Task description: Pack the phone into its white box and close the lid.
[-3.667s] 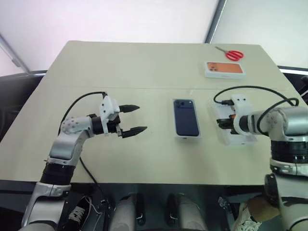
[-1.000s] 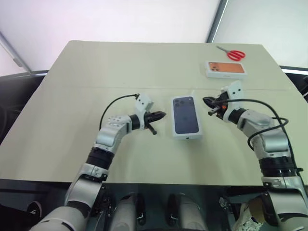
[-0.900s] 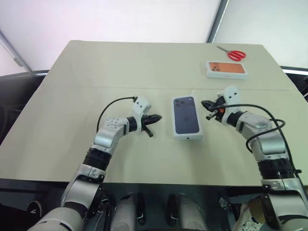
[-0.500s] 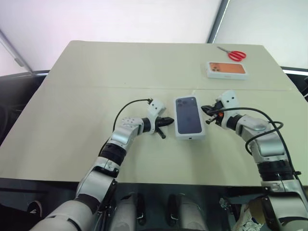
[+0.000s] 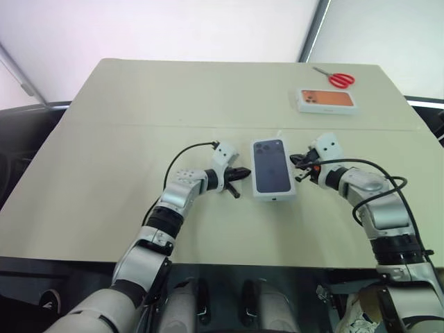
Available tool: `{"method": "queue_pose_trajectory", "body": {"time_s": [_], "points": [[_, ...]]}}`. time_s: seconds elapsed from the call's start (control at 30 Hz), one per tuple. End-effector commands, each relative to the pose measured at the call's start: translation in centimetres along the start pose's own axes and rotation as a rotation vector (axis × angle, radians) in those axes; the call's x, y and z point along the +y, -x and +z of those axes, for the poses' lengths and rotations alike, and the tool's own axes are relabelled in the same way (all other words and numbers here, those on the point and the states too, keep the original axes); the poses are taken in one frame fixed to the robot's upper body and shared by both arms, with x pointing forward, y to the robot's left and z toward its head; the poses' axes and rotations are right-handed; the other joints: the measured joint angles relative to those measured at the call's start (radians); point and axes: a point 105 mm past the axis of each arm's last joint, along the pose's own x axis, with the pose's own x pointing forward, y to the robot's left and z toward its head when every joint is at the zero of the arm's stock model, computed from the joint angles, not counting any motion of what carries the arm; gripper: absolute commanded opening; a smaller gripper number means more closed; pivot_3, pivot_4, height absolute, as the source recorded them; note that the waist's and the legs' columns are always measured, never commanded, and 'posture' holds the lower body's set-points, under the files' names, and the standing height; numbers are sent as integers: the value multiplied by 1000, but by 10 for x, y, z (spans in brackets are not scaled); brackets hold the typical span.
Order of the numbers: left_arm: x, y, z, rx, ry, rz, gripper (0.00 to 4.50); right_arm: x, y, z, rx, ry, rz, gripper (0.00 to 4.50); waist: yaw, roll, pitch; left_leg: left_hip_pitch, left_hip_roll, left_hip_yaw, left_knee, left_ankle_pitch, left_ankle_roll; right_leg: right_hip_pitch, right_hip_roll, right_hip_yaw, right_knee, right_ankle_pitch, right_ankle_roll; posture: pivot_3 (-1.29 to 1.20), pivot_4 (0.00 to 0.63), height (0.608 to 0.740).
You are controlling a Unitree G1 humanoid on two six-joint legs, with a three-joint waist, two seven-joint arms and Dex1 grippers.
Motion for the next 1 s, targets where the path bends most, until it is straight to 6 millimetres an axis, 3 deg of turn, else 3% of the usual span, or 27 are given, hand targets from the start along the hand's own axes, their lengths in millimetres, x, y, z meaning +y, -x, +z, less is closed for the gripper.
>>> {"method": "queue_pose_trajectory", "body": {"time_s": [0.03, 0.2, 0.6, 1.0], "points": [[-9, -5, 35, -94, -39, -32, 0, 3, 1, 22, -60, 64, 20, 70, 0, 0, 0, 0, 0, 0, 0, 0, 0, 0, 0, 0, 0, 0, 0, 0, 150, 738], [-13, -7, 29, -78, -65, -38, 0, 4, 1, 25, -69, 90, 13, 70, 0, 0, 0, 0, 0, 0, 0, 0, 0, 0, 0, 0, 0, 0, 0, 0, 150, 738], [-17, -7, 48, -131, -28, -64, 0, 12, 5, 16, -40, 113, 33, 70, 0, 0, 0, 0, 0, 0, 0, 0, 0, 0, 0, 0, 0, 0, 0, 0, 150, 738], [-16, -12, 28, -60, -75, -33, 0, 19, 3, 8, -23, 77, 23, 70, 0, 0, 0, 0, 0, 0, 0, 0, 0, 0, 0, 0, 0, 0, 0, 0, 150, 738]]}}
